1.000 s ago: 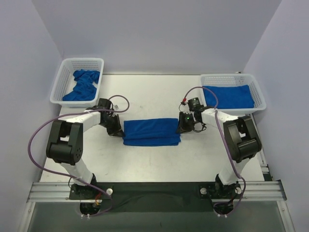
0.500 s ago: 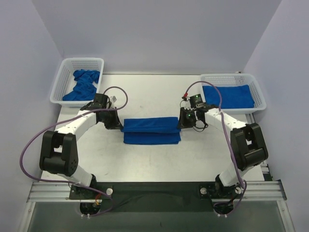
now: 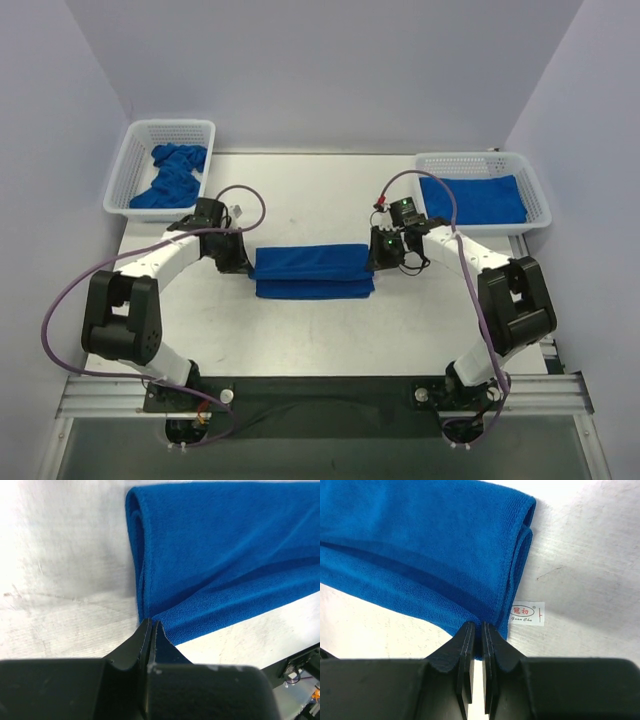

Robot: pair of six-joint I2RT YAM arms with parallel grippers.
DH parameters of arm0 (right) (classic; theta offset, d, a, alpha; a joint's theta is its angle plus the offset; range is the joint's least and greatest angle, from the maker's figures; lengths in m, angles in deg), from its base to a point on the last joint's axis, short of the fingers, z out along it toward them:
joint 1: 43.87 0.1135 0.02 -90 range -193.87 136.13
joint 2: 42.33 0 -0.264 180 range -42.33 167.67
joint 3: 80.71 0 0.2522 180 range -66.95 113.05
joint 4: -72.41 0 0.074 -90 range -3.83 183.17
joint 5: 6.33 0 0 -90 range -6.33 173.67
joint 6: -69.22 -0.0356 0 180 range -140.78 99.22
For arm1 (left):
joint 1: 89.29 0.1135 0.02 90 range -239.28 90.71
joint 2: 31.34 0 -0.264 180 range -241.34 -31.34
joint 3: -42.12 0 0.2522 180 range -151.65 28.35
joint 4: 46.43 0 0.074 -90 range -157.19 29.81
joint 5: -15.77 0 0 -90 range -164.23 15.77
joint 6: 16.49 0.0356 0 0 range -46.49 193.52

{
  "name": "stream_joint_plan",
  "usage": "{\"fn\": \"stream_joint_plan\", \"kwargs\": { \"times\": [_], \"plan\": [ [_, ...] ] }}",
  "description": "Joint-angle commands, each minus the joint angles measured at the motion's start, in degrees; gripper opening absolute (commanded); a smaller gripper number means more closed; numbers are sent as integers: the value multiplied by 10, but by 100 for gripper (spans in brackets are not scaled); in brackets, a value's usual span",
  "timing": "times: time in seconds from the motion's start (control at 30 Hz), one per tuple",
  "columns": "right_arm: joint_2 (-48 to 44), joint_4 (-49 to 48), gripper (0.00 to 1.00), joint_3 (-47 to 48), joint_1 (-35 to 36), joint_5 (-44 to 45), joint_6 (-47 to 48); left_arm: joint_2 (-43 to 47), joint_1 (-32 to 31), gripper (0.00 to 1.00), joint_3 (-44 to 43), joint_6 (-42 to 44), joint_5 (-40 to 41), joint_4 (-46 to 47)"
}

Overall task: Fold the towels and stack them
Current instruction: Fold the towel, then smooth out wrinkles on the folded towel

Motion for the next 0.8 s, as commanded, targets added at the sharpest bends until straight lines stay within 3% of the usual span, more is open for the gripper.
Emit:
{"fn": "stream_joint_plan", "kwargs": {
  "times": [0.0,0.07,0.13,0.17,0.23,0.27,0.3,0.43,0.63,0.77],
  "plan": [
    [20,23,2,-11,7,21,13,-24,-5,0,26,14,7,-2],
    [36,16,5,-16,7,21,13,-32,-10,2,38,14,4,5],
    [37,16,15,-17,9,19,14,-32,-17,8,42,12,1,5],
    [33,16,25,-21,10,17,19,-27,-18,13,47,12,2,5],
    [13,24,40,-25,17,17,22,5,-19,36,55,9,2,4],
    [4,28,48,-30,18,17,23,19,-19,43,59,7,4,1],
    [-6,34,48,-32,20,15,25,49,-19,52,66,7,3,-2],
    [-78,63,50,-52,34,16,32,134,-23,69,81,4,4,-22],
    [-145,79,49,-40,41,20,33,208,-47,69,71,-7,23,-33],
    [-110,68,45,11,47,14,15,168,-90,56,16,-11,44,-17]
  ]
}}
